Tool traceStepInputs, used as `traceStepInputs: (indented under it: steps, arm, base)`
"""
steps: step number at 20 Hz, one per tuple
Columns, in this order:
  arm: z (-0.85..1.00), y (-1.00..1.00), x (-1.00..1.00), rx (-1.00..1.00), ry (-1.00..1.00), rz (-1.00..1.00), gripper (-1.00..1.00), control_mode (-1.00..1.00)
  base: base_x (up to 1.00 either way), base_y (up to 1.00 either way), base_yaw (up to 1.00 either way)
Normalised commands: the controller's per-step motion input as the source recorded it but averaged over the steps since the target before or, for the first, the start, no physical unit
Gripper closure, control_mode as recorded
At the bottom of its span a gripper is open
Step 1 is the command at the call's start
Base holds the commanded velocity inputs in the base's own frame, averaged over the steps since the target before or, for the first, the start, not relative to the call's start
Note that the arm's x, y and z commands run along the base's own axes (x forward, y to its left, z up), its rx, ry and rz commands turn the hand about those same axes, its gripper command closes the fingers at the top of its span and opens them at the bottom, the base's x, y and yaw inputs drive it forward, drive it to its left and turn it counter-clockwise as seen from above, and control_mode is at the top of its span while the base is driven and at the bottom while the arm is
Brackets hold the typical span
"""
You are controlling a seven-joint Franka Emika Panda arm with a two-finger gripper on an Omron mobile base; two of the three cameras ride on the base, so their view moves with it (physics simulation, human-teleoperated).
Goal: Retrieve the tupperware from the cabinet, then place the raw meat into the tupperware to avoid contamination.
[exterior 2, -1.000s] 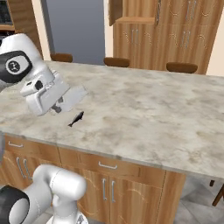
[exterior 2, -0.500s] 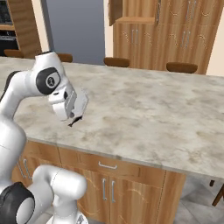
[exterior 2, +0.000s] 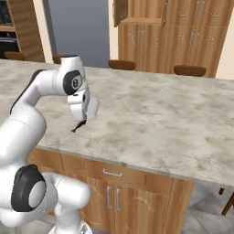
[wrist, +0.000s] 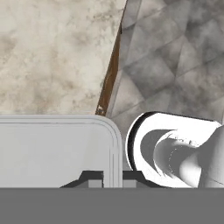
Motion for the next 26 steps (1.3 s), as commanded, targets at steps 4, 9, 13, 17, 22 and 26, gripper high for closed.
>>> traceStepInputs:
  steps: [4, 9, 13, 17, 22, 26]
  arm:
    - [-0.54, -0.01, 0.76, 0.17, 0.03, 0.12, 1.00, -1.00]
    - [-0.36, -0.02, 0.68, 0.08, 0.00, 0.07, 1.00, -1.00]
    - [-0.31, -0.02, 0.48, -0.03, 0.02, -0.03, 1.00, -1.00]
    - [-0.48, 0.00, 0.66, -0.04, 0.03, -0.08, 1.00, -1.00]
    - [-0.60, 0.00, 0.55, 0.02, 0.01, -0.07, 1.00, -1.00]
    - [-0.58, 0.00, 0.35, 0.00, 0.00, -0.09, 1.00, -1.00]
  base:
    - [0.00, 0.00, 0.00]
    - [0.00, 0.00, 0.00]
    - [0.00, 0.00, 0.00]
    - [0.00, 0.00, 0.00]
    - [0.00, 0.00, 0.00]
    - [0.00, 0.00, 0.00]
